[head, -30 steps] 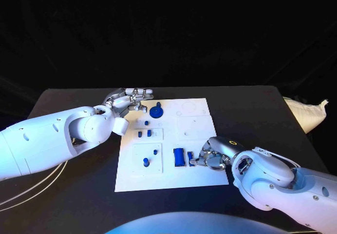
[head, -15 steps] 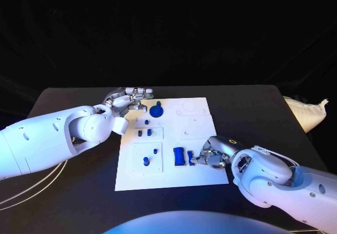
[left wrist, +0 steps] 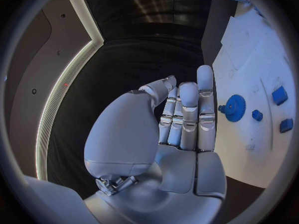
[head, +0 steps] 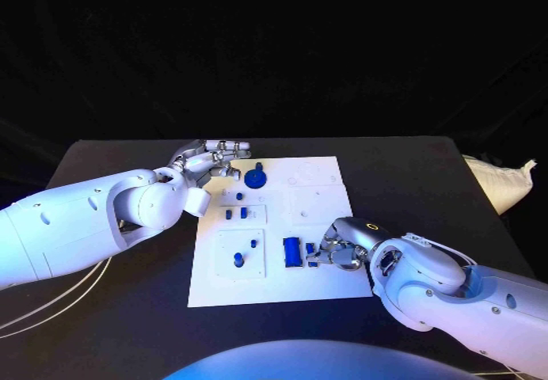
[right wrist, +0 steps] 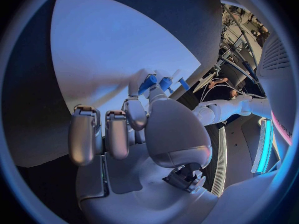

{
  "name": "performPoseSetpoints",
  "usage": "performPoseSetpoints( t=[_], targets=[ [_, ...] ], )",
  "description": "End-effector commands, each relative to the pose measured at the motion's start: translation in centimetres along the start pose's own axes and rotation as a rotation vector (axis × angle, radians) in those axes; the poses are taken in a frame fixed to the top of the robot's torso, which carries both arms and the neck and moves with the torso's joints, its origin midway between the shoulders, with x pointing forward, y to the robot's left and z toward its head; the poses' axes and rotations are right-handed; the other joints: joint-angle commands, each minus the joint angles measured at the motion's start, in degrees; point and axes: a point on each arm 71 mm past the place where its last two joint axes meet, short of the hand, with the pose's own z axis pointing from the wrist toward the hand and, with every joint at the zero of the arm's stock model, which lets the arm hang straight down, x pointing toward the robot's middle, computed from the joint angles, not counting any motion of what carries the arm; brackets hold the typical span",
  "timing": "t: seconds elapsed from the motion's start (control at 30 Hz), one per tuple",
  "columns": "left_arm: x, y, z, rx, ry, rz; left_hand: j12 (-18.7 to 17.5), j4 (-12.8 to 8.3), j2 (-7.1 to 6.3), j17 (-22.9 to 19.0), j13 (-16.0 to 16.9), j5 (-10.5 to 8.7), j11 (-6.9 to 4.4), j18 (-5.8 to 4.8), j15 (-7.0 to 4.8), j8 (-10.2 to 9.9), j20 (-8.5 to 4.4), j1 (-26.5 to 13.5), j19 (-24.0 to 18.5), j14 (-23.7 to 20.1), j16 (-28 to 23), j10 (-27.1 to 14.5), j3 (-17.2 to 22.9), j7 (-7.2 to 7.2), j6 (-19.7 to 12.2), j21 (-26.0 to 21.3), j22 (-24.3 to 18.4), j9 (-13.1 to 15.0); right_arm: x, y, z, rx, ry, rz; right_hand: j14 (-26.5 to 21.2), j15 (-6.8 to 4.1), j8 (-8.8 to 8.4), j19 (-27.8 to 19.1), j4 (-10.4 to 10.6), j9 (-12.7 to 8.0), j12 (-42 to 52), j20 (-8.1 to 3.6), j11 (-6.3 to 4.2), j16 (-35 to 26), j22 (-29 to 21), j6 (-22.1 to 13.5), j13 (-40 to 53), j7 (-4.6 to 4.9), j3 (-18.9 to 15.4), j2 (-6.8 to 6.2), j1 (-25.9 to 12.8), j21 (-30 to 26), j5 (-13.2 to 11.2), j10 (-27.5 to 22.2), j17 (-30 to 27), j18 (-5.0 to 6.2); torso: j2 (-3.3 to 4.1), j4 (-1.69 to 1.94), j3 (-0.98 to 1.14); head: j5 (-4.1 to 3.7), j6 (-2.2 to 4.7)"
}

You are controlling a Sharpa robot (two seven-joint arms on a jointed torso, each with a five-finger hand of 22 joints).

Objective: Assemble the parts on the task board

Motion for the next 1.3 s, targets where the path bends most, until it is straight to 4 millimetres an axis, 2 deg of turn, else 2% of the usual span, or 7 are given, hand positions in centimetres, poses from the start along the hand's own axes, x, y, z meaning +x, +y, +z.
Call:
performPoseSetpoints(
  t=[0.03, 0.2, 0.3, 0.53, 0.73, 0.9, 1.3],
  targets=[
    [0.2, 0.0, 0.0, 0.004, 0.021, -0.002, 0.26, -0.23, 0.39, -0.03, -0.10, -0.08, -0.10, 0.57, -0.05, 0.14, -0.01, -0.02, -0.48, -0.30, -0.18, -0.38, -0.23, 0.03, -0.44, -0.21, -0.05, -0.08, 0.3, -0.4, 0.0, 0.015, -0.005, -0.018, 4.43, -0.33, -0.32, 0.47, -0.05, 0.07, -0.16, 0.12, -0.03, 0.06, 0.05, 0.11, -0.04, 0.30, -0.27, 0.27, 0.16, 0.26, -0.39, 0.47, 6.01, -0.96, -0.02, -0.05, 0.00, -0.03, 0.07],
    [0.2, 0.1, 0.0, 0.003, 0.019, -0.003, 0.26, -0.23, 0.39, -0.03, -0.10, -0.08, -0.10, 0.57, -0.05, 0.14, -0.01, -0.02, -0.48, -0.30, -0.18, -0.38, -0.23, 0.03, -0.44, -0.21, -0.05, -0.08, 0.0, 0.0, -0.2, -0.006, -0.043, 0.023, 4.41, -0.22, -0.43, 0.41, 1.65, 0.05, -0.58, 0.21, 0.09, 0.00, -0.06, 0.04, -0.19, 0.41, -1.52, 0.65, -1.75, 0.17, -0.09, 0.40, 5.95, -0.94, -0.05, -0.07, 0.01, -0.04, 0.32],
    [0.2, 0.1, 0.0, 0.002, 0.019, -0.003, 0.26, -0.23, 0.39, -0.03, -0.10, -0.08, -0.10, 0.57, -0.05, 0.14, -0.01, -0.02, -0.48, -0.30, -0.18, -0.38, -0.23, 0.03, -0.44, -0.21, -0.05, -0.08, -0.2, 0.2, -0.4, -0.019, -0.052, 0.044, 4.41, -0.23, -0.46, 0.42, 2.73, 0.06, -0.64, 0.22, 0.07, -0.02, -0.02, 0.06, -0.15, 0.37, -2.56, 0.69, -2.69, 0.19, 1.10, 0.42, 5.95, -0.94, -0.06, -0.02, -0.02, -0.12, 0.36],
    [0.1, 0.2, -0.1, 0.000, 0.018, -0.003, 0.26, -0.23, 0.39, -0.03, -0.10, -0.08, -0.10, 0.57, -0.05, 0.14, -0.01, -0.02, -0.48, -0.30, -0.18, -0.38, -0.23, 0.03, -0.44, -0.21, -0.05, -0.08, -0.6, 0.1, -1.1, -0.024, -0.050, 0.057, 4.41, -0.24, -0.46, 0.40, 3.11, 0.08, -0.69, 0.21, 0.06, -0.02, -0.05, 0.07, -0.14, 0.36, -3.02, 0.72, -2.89, 0.16, 1.43, 0.43, 5.94, -0.93, 0.03, -0.15, -0.06, -0.18, 0.34],
    [0.1, 0.2, -0.1, -0.001, 0.018, -0.003, 0.35, -0.30, 0.51, -0.25, -0.10, -0.07, -0.09, 0.57, -0.03, 0.17, 0.01, 0.03, -0.50, -0.39, -0.23, -0.45, -0.23, 0.04, -0.47, -0.23, -0.06, -0.07, -0.7, -0.3, -1.5, -0.014, -0.019, 0.041, 4.41, -0.26, -0.47, 0.40, 3.04, 0.11, -0.81, 0.20, 0.05, -0.05, -0.03, 0.05, -0.16, 0.34, -3.58, 0.43, -2.42, 0.16, 0.85, 0.40, 5.91, -0.93, -0.02, -0.01, -0.04, -0.32, 0.36],
    [0.0, 0.2, -0.1, -0.001, 0.016, -0.003, 0.35, -0.30, 0.51, -0.25, -0.10, -0.07, -0.09, 0.57, -0.03, 0.17, 0.01, 0.03, -0.50, -0.39, -0.23, -0.45, -0.23, 0.04, -0.47, -0.23, -0.06, -0.07, -0.6, -0.7, -1.6, -0.004, 0.010, 0.024, 4.41, -0.27, -0.47, 0.37, 1.98, 0.18, -0.81, 0.18, 0.04, -0.06, -0.03, 0.03, -0.05, 0.35, -4.02, 0.23, -0.22, 0.14, 0.19, 0.42, 5.94, -0.92, 0.01, -0.02, -0.04, -0.35, 0.33],
    [0.0, 0.2, -0.1, -0.002, 0.018, -0.003, 0.35, -0.30, 0.51, -0.25, -0.10, -0.07, -0.09, 0.57, -0.03, 0.17, 0.01, 0.03, -0.50, -0.39, -0.23, -0.45, -0.23, 0.04, -0.47, -0.23, -0.06, -0.07, -0.3, -0.7, -1.3, 0.008, 0.039, 0.003, 4.42, -0.29, -0.47, 0.36, 0.56, 0.25, -0.86, 0.17, 0.00, -0.08, 0.02, 0.04, 0.05, 0.31, -4.24, 0.52, 2.27, 0.13, 0.05, 0.43, 5.96, -0.93, 0.03, 0.06, -0.05, -0.36, 0.25]
  ],
)
